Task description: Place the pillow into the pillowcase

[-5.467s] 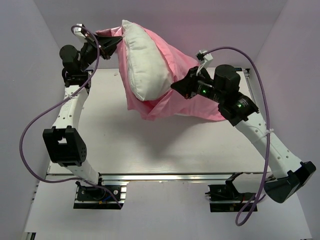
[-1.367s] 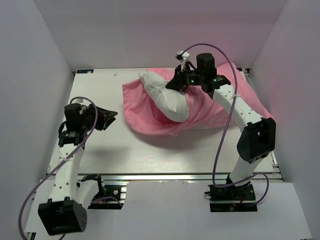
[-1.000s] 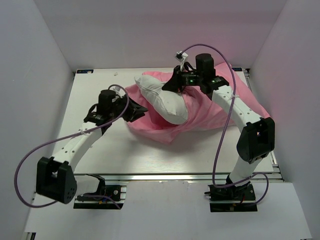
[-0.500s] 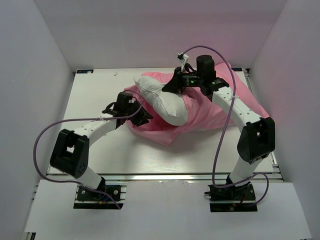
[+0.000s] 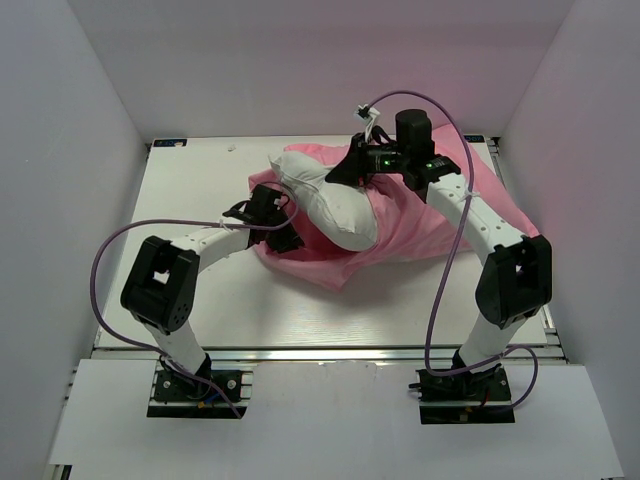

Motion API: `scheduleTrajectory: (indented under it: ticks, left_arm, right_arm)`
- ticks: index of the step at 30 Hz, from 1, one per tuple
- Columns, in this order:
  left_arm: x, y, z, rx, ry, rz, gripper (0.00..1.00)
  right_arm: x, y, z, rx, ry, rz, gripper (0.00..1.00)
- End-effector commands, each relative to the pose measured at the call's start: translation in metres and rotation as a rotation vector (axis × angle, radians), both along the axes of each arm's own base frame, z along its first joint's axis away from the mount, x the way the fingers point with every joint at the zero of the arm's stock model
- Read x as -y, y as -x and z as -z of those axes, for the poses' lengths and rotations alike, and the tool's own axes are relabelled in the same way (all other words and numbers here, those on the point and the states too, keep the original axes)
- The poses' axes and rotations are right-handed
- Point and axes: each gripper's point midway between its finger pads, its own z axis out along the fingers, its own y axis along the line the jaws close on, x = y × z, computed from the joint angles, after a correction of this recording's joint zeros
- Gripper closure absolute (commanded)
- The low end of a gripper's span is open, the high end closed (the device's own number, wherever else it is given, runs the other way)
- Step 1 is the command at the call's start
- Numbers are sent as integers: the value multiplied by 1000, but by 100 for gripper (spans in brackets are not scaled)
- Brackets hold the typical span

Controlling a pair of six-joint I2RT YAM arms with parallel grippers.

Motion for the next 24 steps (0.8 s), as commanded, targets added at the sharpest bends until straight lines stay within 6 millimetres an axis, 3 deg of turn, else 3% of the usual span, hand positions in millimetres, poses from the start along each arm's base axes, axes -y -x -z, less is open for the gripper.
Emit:
scheduleTrajectory:
  ticks: [1, 7, 10, 11, 14, 15, 17, 18, 21, 24]
  left_arm:
    - [-3, -10, -10, 48, -35, 2, 69]
    - [-5, -11, -7, 56, -52, 0, 87]
    - [-6, -12, -15, 79, -46, -6, 100]
    - [-6, -12, -19, 93, -46, -10, 100]
    - [-11, -13, -47, 154, -36, -26, 100]
    - [-12, -14, -67, 197, -22, -29, 100]
    - [-18, -11, -86, 228, -32, -36, 100]
    - [-21, -10, -109, 275, -18, -44, 100]
    - [-39, -2, -140, 345, -39, -94, 100]
    - [-53, 5, -150, 356, -46, -117, 100]
  right_arm:
    - [4, 16, -55, 129, -93, -42, 100]
    - [6, 14, -57, 145, -102, -37, 100]
    - [7, 11, -53, 148, -88, -21, 100]
    - [8, 10, -52, 156, -82, -14, 100]
    - [13, 1, -38, 170, -27, 36, 100]
    - [15, -4, -31, 198, -2, 48, 100]
    - [21, -19, -18, 212, 54, 127, 100]
    - [26, -28, -11, 236, 89, 168, 100]
    - [34, -40, 7, 243, 150, 216, 100]
    - [36, -41, 16, 245, 168, 225, 100]
